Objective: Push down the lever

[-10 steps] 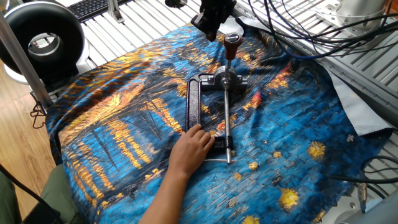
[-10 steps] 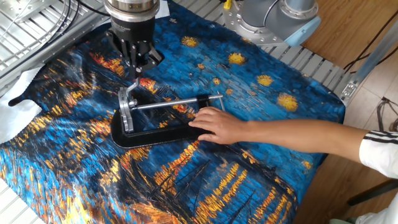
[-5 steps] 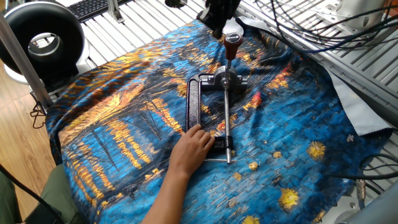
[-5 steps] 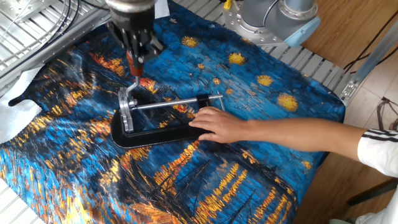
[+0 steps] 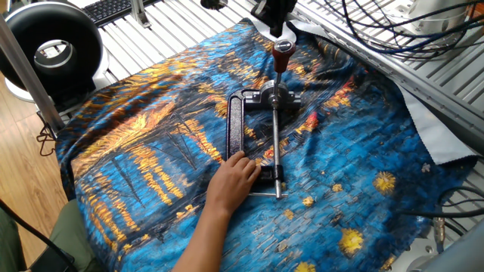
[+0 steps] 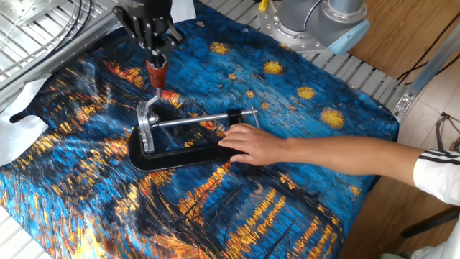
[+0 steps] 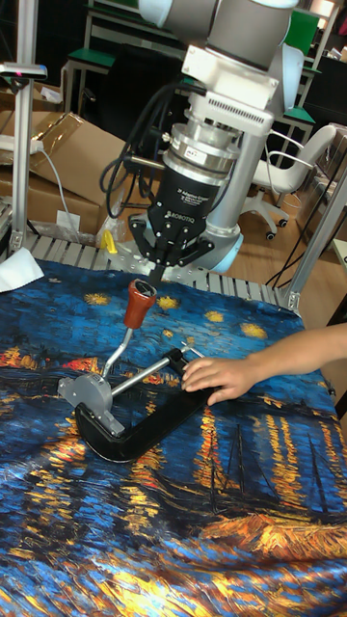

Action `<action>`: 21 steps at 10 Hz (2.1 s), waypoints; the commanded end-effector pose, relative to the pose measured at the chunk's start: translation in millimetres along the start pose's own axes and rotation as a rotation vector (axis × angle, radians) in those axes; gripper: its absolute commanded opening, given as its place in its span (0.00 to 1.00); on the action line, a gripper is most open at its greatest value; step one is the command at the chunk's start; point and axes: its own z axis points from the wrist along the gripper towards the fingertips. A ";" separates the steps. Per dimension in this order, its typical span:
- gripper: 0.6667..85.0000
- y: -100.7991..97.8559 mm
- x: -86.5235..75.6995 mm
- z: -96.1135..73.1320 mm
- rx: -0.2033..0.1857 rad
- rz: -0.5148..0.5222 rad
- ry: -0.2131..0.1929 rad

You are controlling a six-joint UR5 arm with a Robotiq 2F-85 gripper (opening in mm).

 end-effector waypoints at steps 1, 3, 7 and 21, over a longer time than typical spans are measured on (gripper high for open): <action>0.00 8.3 -3.6 -2.9 -0.040 0.159 -0.015; 0.00 -27.2 -19.4 -4.7 0.090 0.193 -0.089; 0.00 -27.3 0.4 -11.2 -0.021 0.066 -0.019; 0.00 -41.9 4.4 37.8 -0.046 0.053 -0.075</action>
